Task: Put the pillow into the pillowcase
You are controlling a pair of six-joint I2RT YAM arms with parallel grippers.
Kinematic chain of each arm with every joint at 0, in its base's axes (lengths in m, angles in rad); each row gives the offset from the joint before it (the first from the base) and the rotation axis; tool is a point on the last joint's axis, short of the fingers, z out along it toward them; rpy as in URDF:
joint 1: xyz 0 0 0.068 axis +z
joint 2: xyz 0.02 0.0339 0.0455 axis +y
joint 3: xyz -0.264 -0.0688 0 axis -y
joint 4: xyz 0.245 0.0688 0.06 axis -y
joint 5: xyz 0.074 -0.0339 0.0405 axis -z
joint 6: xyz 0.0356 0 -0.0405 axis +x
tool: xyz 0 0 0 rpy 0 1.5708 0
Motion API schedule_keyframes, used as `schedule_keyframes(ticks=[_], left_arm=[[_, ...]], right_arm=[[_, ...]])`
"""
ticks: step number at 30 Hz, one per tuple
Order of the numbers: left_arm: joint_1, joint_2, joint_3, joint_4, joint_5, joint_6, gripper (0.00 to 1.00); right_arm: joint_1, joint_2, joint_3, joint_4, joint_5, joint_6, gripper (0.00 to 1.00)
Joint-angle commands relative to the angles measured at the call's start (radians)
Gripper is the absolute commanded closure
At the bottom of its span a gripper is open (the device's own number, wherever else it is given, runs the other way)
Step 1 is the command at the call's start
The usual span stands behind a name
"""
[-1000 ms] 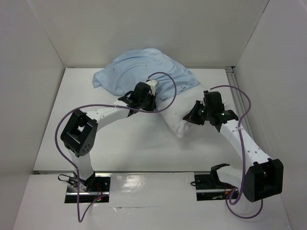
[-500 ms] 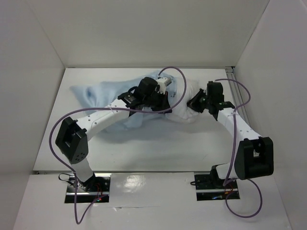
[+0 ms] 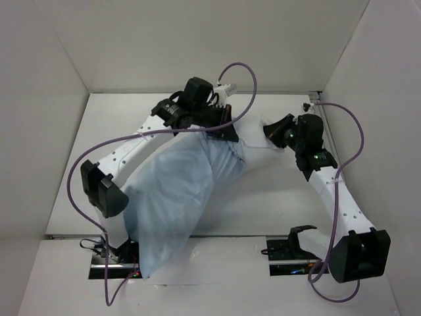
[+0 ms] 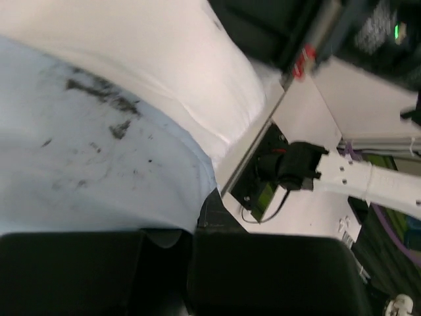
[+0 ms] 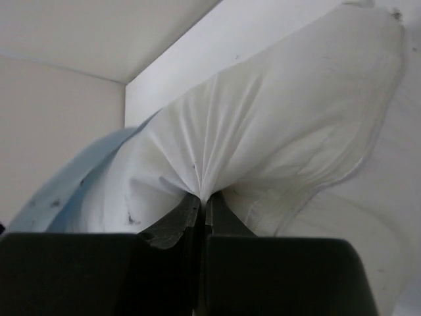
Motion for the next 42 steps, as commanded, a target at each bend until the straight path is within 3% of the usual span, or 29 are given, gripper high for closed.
schedule_keyframes(ticks=[1, 5, 9, 12, 15, 16, 20, 23, 28, 33, 38, 42], left_arm=[[0.058, 0.110, 0.273, 0.156, -0.004, 0.053, 1.00], [0.058, 0.227, 0.485, 0.141, 0.033, 0.034, 1.00], [0.058, 0.218, 0.481, 0.186, 0.060, -0.012, 1.00], [0.058, 0.095, 0.265, 0.225, 0.013, -0.044, 1.00], [0.058, -0.080, -0.051, 0.291, -0.059, -0.151, 1.00], [0.044, -0.126, -0.225, 0.327, -0.059, -0.184, 1.00], [-0.025, -0.264, -0.454, 0.394, -0.117, -0.259, 1.00], [-0.034, -0.225, -0.478, 0.368, -0.086, -0.272, 1.00], [-0.101, -0.216, -0.531, 0.368, -0.061, -0.290, 1.00], [-0.122, -0.241, -0.541, 0.325, -0.124, -0.290, 1.00], [-0.088, -0.241, -0.440, 0.247, -0.197, -0.229, 1.00], [-0.077, -0.177, -0.314, 0.190, -0.236, -0.181, 1.00]], right_arm=[[0.019, -0.105, -0.098, -0.016, -0.086, 0.074, 1.00], [0.030, -0.211, -0.123, -0.065, -0.025, 0.089, 1.00], [0.030, -0.254, -0.123, -0.089, 0.016, 0.038, 1.00], [0.030, -0.173, -0.101, -0.080, -0.055, -0.031, 1.00], [0.030, -0.078, -0.092, -0.051, -0.086, -0.072, 1.00], [0.039, -0.067, -0.092, -0.024, -0.077, -0.073, 1.00], [0.039, -0.032, -0.145, 0.007, -0.106, -0.085, 1.00], [0.093, -0.021, -0.227, 0.085, -0.146, -0.053, 1.00], [0.183, 0.042, -0.267, 0.130, -0.074, -0.031, 1.00], [0.234, 0.057, -0.264, 0.196, -0.059, -0.013, 1.00], [0.255, 0.086, -0.236, 0.201, -0.059, 0.021, 1.00], [0.255, 0.014, -0.251, 0.217, 0.013, 0.096, 1.00]])
